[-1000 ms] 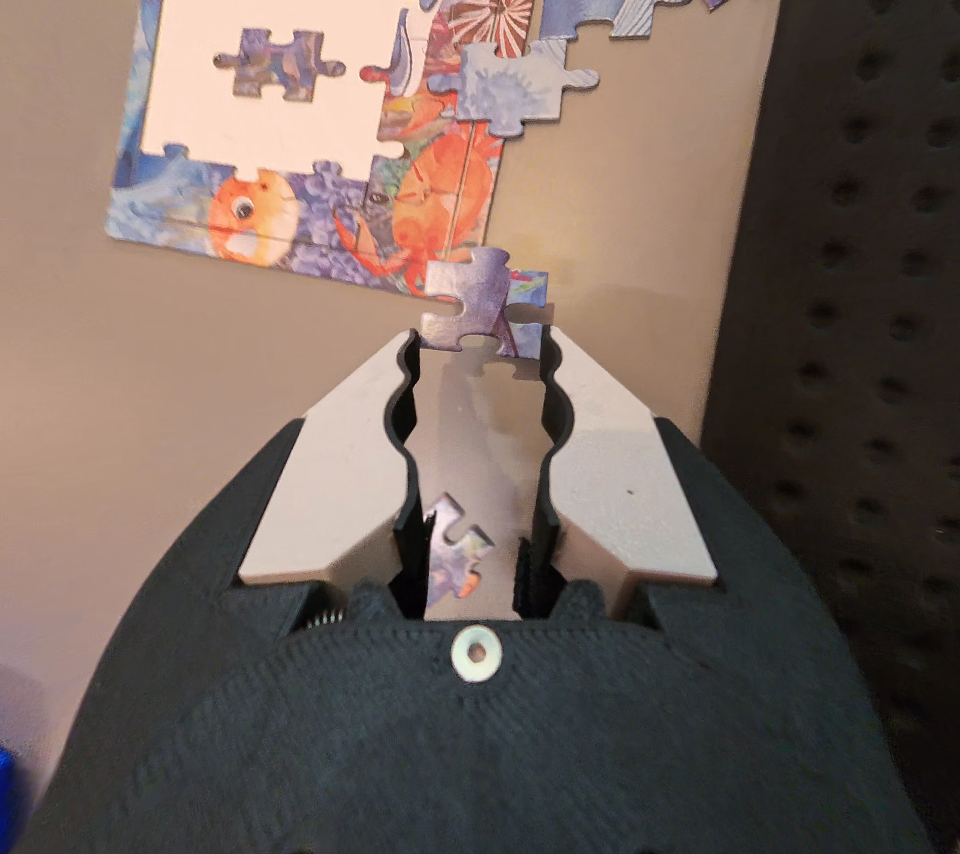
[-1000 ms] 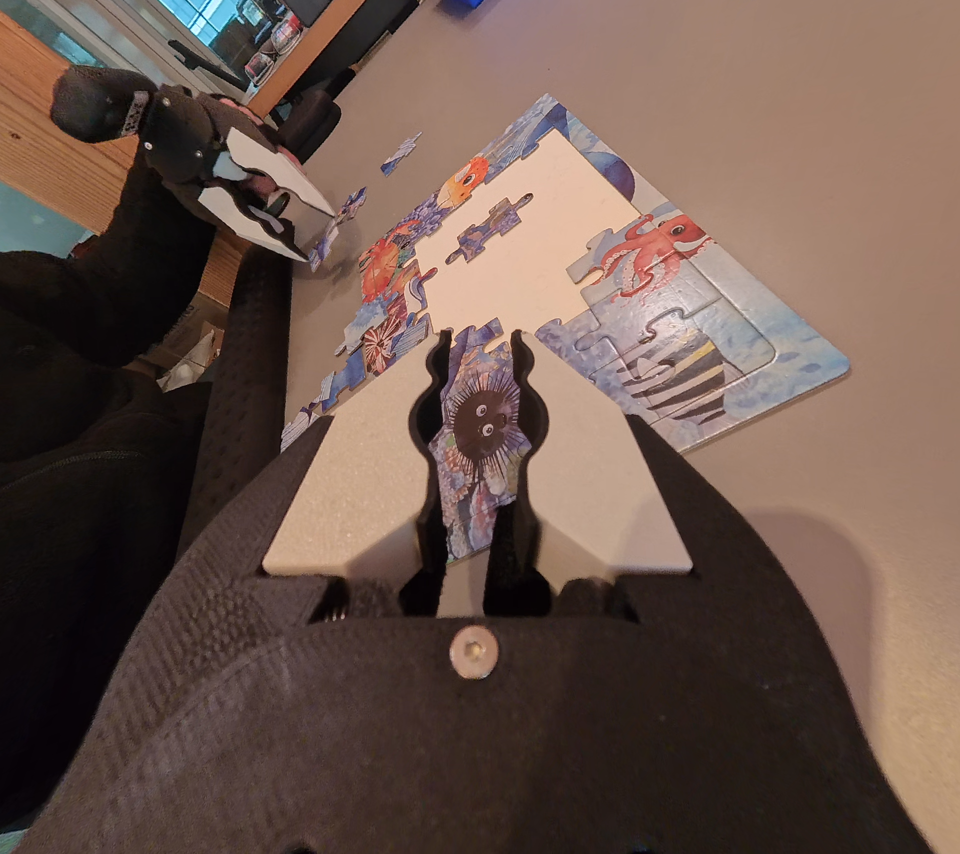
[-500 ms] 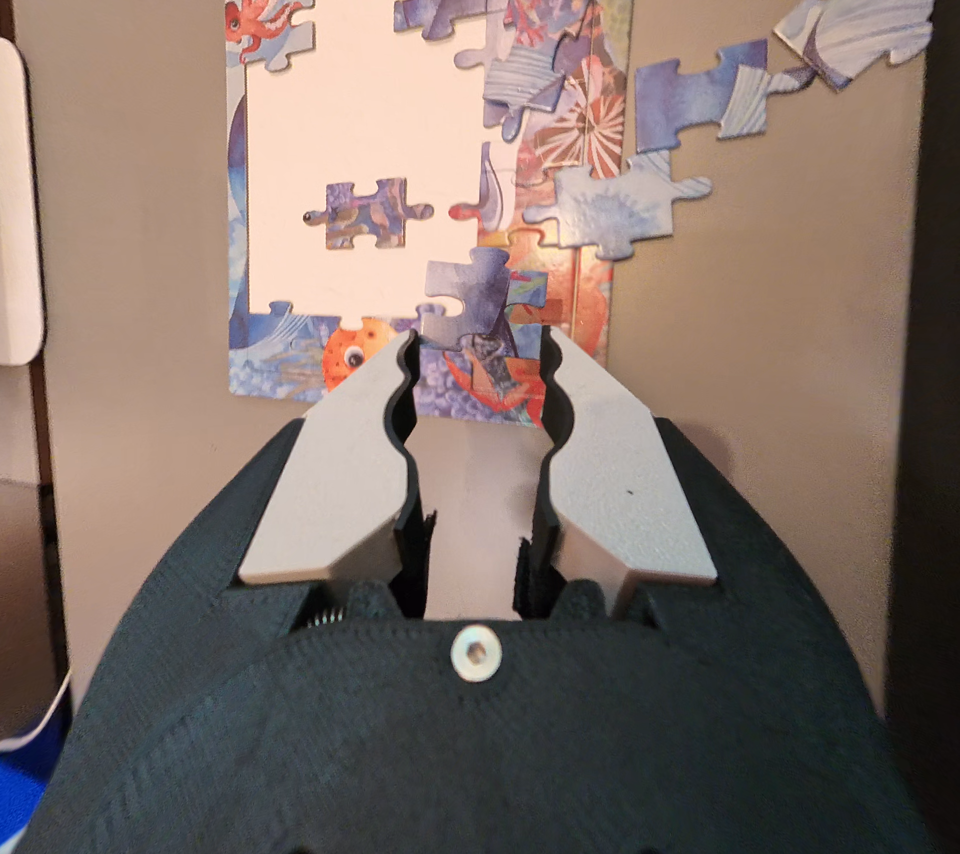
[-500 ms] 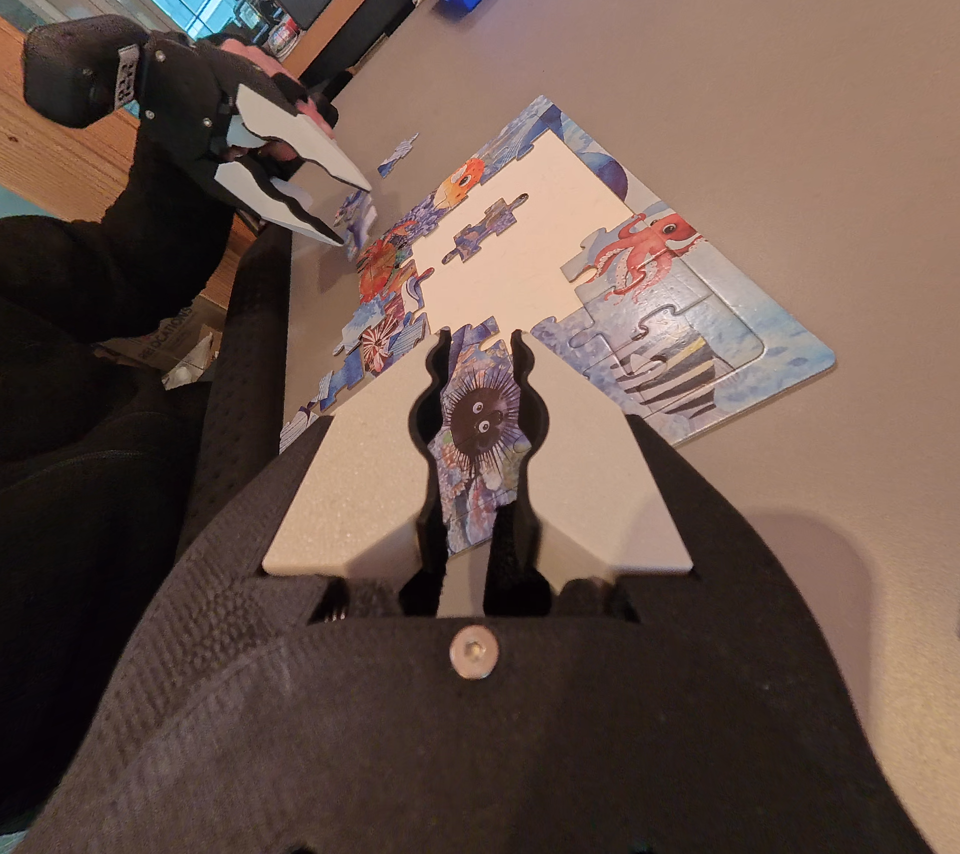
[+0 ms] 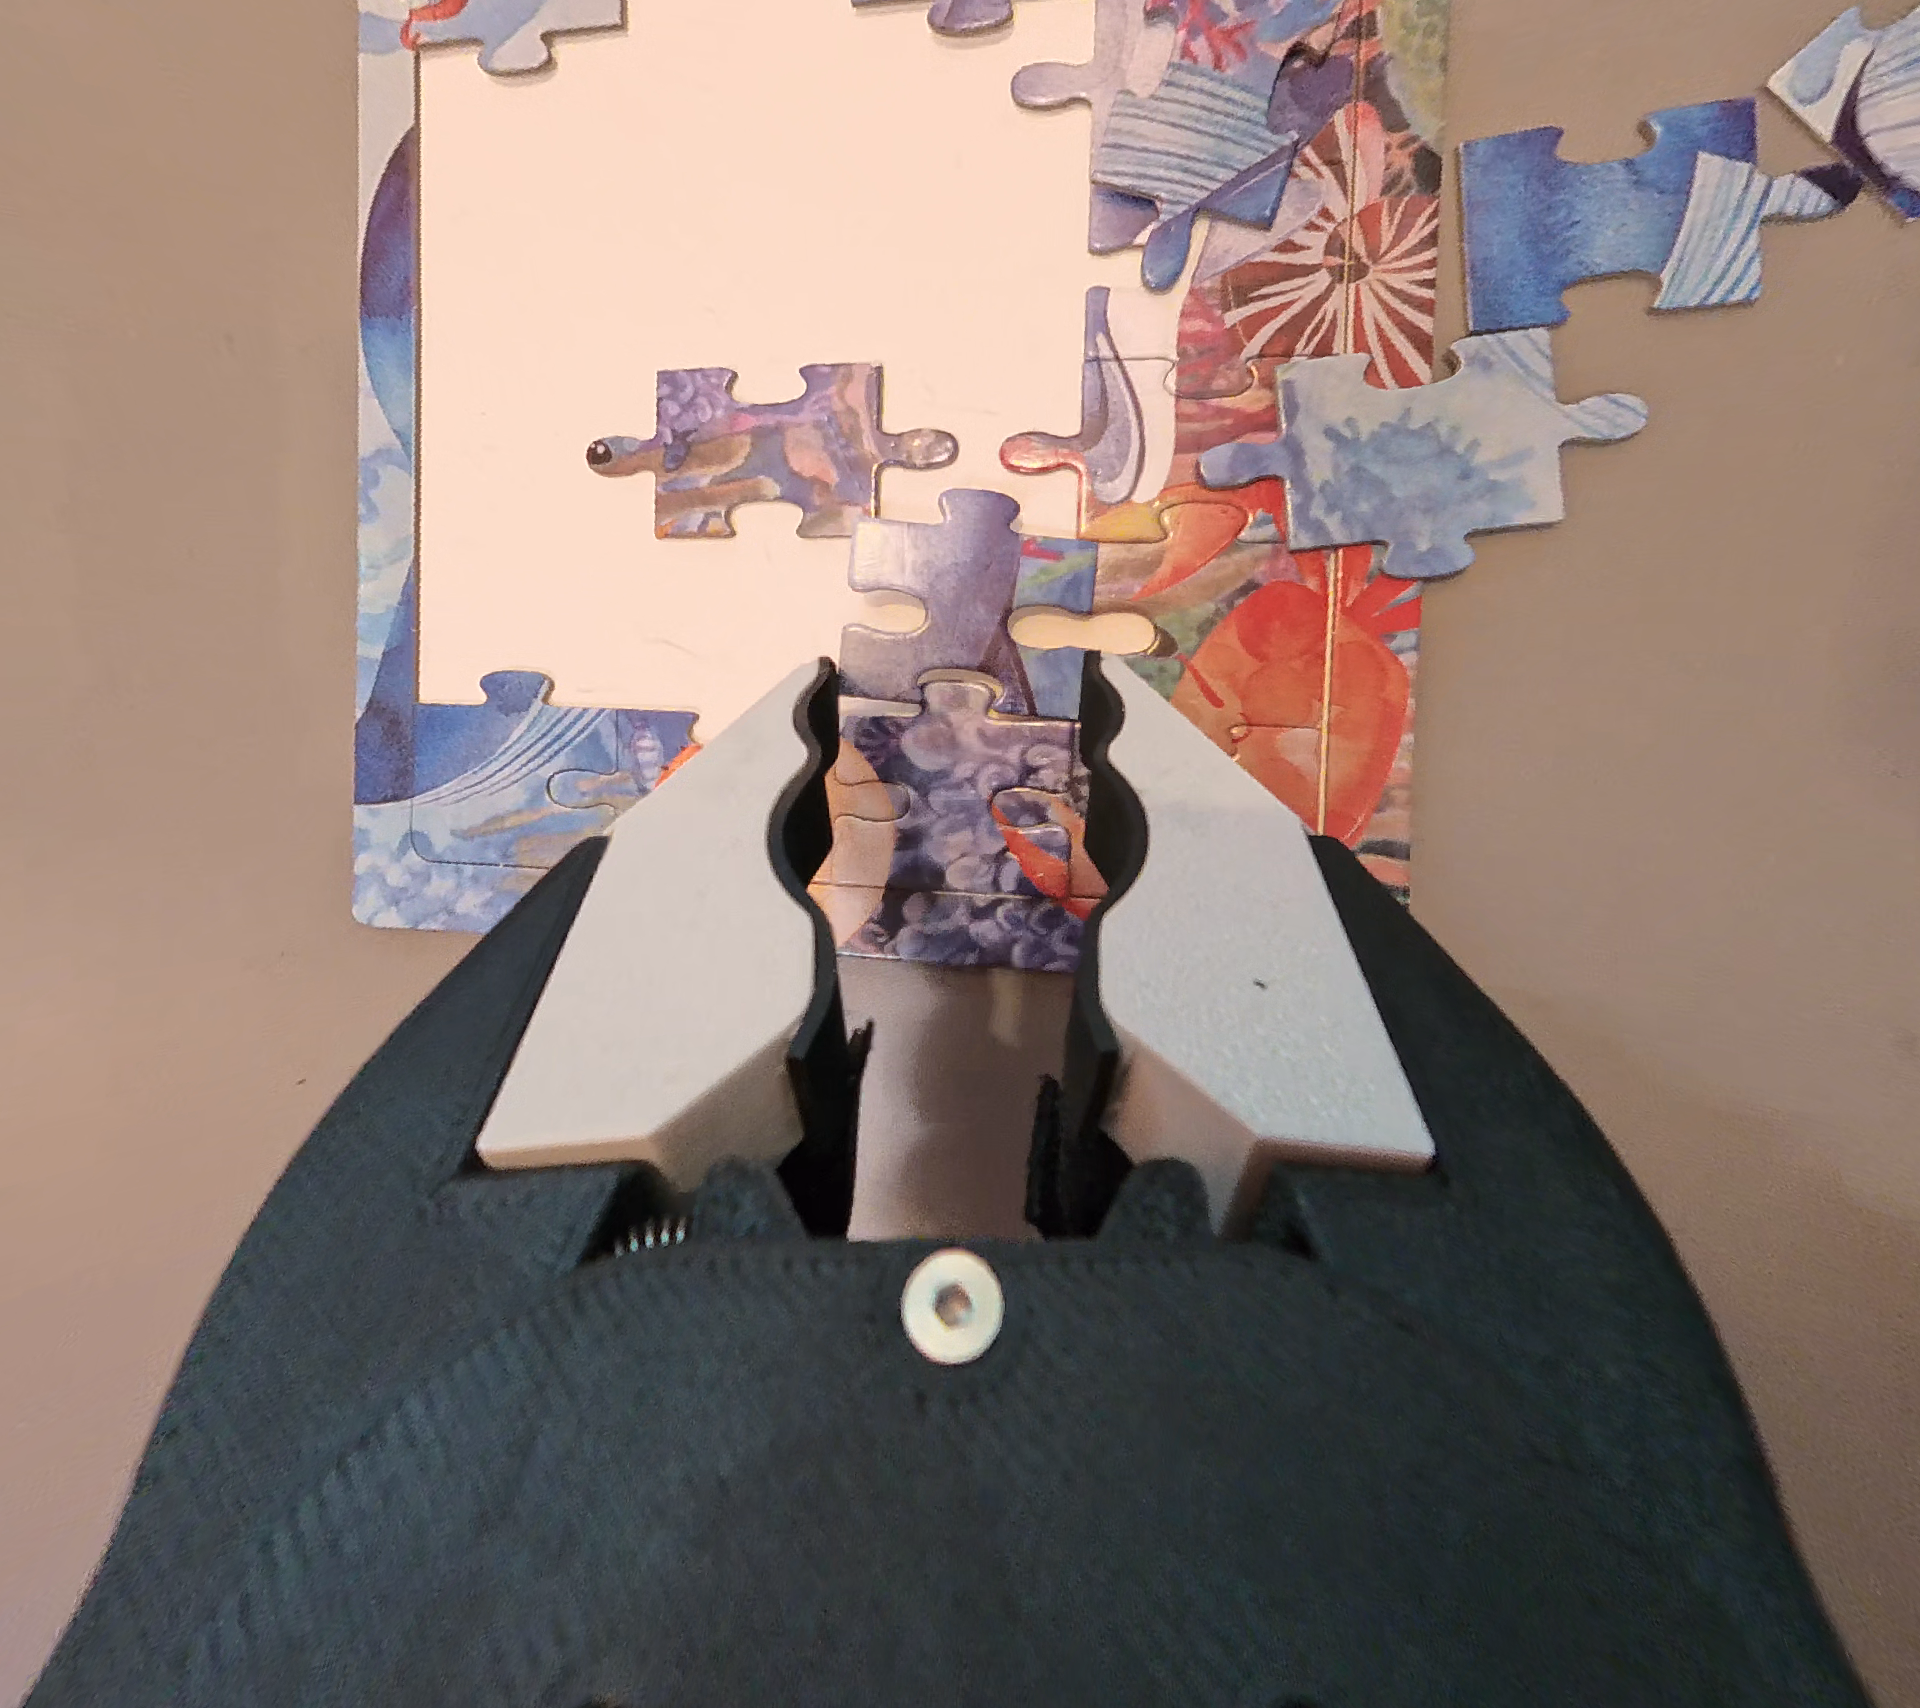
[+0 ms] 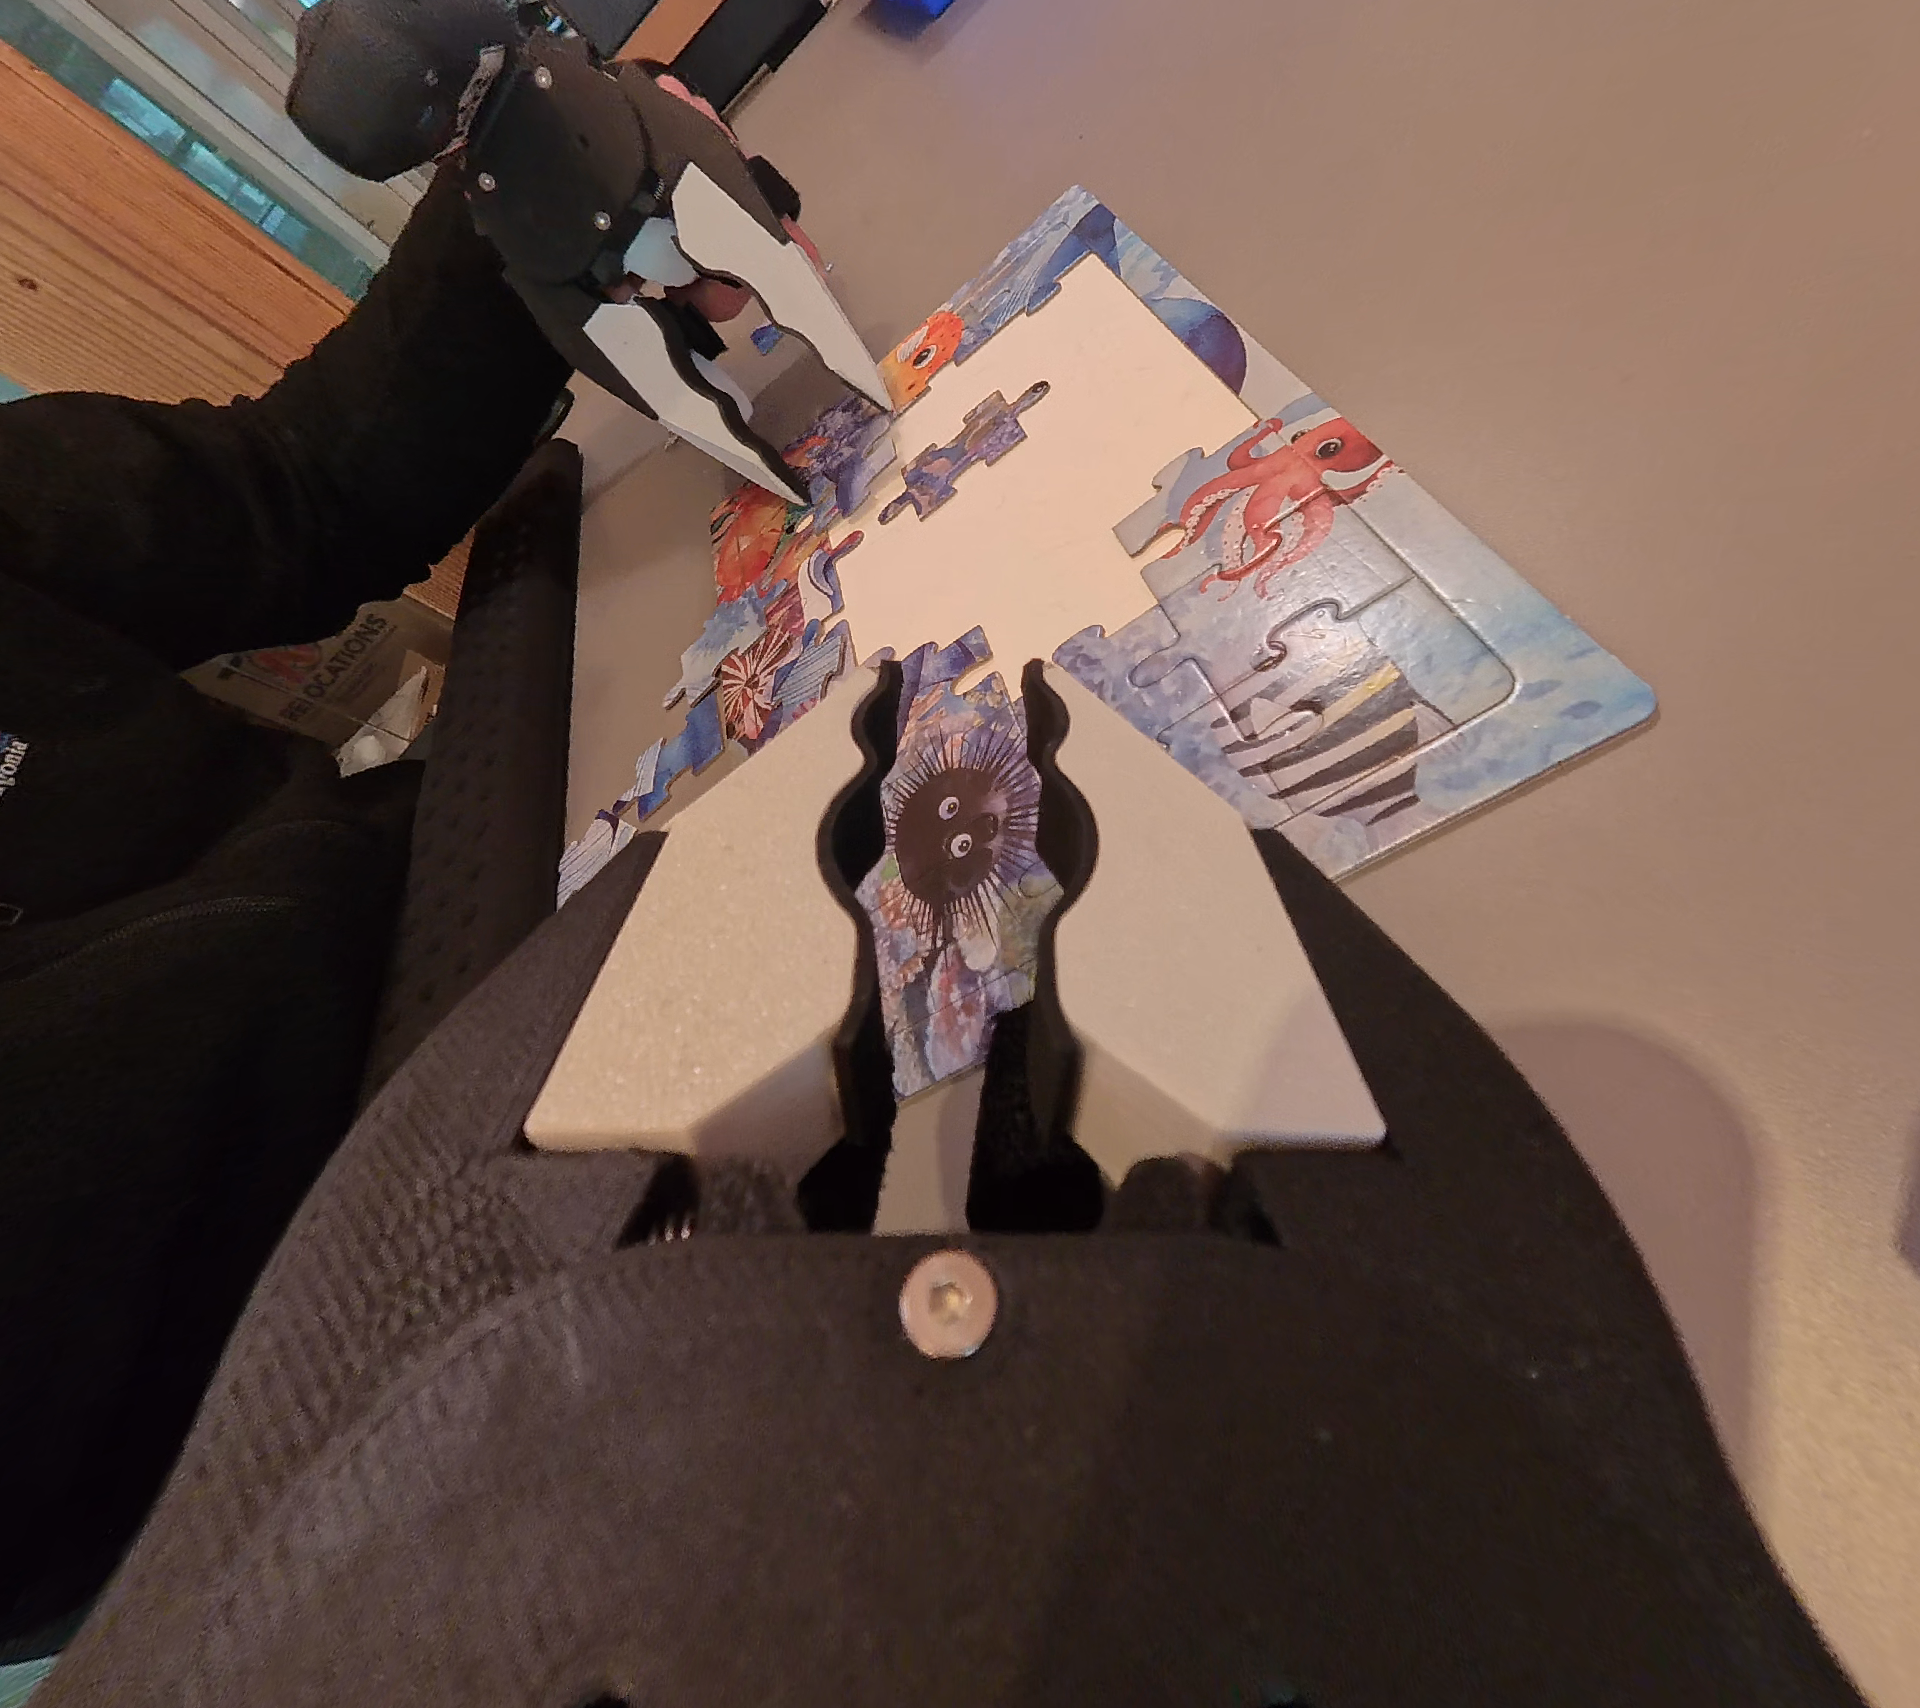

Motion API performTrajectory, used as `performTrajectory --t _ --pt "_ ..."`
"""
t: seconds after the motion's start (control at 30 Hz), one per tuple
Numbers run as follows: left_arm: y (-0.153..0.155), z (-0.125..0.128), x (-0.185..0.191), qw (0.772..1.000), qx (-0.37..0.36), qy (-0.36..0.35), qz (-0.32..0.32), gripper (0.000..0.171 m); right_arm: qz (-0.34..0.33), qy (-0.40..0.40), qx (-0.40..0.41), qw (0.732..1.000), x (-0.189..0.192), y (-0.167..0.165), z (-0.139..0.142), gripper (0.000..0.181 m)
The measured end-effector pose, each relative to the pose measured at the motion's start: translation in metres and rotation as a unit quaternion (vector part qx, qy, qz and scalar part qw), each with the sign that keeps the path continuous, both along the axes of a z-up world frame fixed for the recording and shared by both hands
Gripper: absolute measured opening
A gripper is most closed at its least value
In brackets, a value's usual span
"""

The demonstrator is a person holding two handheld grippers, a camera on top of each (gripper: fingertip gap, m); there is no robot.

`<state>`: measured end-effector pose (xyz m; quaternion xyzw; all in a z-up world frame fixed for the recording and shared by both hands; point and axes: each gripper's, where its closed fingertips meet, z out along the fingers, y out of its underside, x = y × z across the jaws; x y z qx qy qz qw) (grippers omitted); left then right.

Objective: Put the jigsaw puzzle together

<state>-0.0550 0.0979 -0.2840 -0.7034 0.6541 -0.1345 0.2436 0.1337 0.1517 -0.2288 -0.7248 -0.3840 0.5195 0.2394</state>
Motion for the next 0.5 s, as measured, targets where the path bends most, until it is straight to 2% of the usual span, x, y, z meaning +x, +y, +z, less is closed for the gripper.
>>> performTrajectory --t 0.5 --pt "0.0014 -0.0029 -0.0026 0.996 -0.064 -0.057 0.026 0.045 0.002 -0.003 -0.003 1.0 0.0002 -0.0004 -0.0026 0.023"
